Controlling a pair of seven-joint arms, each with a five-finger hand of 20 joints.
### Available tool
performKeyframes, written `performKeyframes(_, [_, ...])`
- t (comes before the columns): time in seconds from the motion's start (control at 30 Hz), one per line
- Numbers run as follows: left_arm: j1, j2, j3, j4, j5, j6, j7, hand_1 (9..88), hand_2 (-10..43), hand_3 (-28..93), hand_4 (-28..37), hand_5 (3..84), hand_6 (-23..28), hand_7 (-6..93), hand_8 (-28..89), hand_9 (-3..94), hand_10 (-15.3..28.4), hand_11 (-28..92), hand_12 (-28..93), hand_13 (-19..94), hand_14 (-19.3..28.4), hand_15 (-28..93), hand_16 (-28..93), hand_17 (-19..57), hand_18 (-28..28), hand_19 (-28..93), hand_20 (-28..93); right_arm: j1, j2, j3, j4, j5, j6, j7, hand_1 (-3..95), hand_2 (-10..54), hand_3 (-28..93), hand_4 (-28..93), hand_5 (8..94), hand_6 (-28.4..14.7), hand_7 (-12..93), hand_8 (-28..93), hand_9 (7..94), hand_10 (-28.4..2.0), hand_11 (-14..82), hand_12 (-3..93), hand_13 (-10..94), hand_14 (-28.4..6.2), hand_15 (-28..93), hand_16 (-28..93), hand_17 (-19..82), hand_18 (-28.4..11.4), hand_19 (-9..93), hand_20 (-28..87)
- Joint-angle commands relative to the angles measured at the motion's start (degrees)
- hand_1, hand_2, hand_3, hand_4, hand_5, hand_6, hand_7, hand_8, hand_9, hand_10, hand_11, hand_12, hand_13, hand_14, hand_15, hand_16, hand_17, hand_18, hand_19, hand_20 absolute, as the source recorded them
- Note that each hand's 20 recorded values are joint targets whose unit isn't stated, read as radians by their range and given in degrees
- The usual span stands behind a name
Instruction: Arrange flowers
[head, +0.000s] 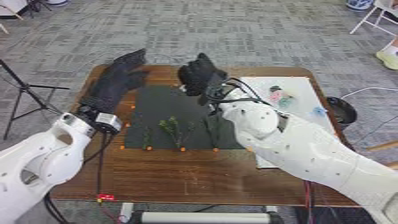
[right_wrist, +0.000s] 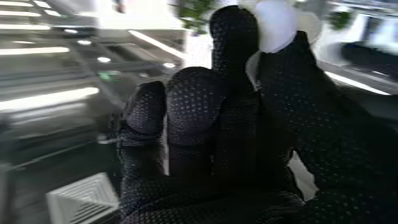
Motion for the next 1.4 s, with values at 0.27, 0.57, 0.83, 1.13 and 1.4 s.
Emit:
performKeyframes(0.27, [-10.7,2.18,1.84,-0.38,2.04,-0.62,1.1,27.9,-4.1,66,-25.3,23.2,1.8,16.6,-8,17.3,9.5,14,19,16,12.9,24,6,-10.7,19.0,36,12,-0.83,-14.1,-4.11,3.11,-2.41,0.24,-0.53,50.1,-9.5,78,-28,78.9,5.4,37,-6,90.2,-4.3,7.1,36.9,67,-5.1,68,39,28,-18.2,78,53])
performKeyframes(0.57, [-20.59,-0.9,10.44,2.39,2.81,-3.62,0.54,27.9,-4.1,66,-25.3,23.2,1.7,16.5,-8,17.3,9.6,14,19,16,12.9,24,6,-10.7,18.9,36,12,-3.28,-18.61,-4.94,8.71,-5.38,2.22,1.57,50.9,-9.5,76,-28,81.2,6.9,33,-6,90.7,-3.3,5.4,34.2,68,-4.6,67,39,28,-18.0,78,53])
performKeyframes(0.83, [-25.54,-3.01,14.98,4.03,3.38,-5.72,0.32,27.9,-4.1,66,-25.2,23.2,1.7,16.3,-8,17.4,9.7,13,19,16,13.0,24,6,-10.7,18.9,36,12,-5.26,-19.57,-5.42,10.9,-6.74,0.73,2.36,55.1,-9.5,68,-28,81.8,7.2,31,-5,90.5,-2.8,5.0,32.6,68,-4.8,69,36,28,-18.0,79,53])
performKeyframes(1.13, [-23.98,-2.78,14.14,3.41,3.05,-4.82,0.52,27.9,-4.1,66,-25.2,23.3,1.8,16.1,-8,17.5,9.8,13,19,16,12.9,24,6,-10.7,18.9,36,12,-9.63,-21.74,-4.64,11.36,-9.44,-0.98,1.1,56.3,-9.5,66,-28,81.7,7.5,30,-6,90.0,-2.5,4.6,31.3,68,-4.8,70,34,28,-18.0,79,53])
performKeyframes(1.4, [-24.14,-4.29,14.34,4.14,3.09,-5.47,0.07,28.0,-4.1,66,-25.2,23.4,1.8,16.0,-8,17.5,9.7,13,19,16,13.1,24,6,-10.7,18.9,36,12,-9.9,-22.97,-6.1,13.81,-9.64,3.06,5.16,55.3,-9.5,67,-28,81.5,8.0,30,-6,89.7,-2.4,4.6,30.5,68,-5.4,71,33,28,-18.1,79,53])
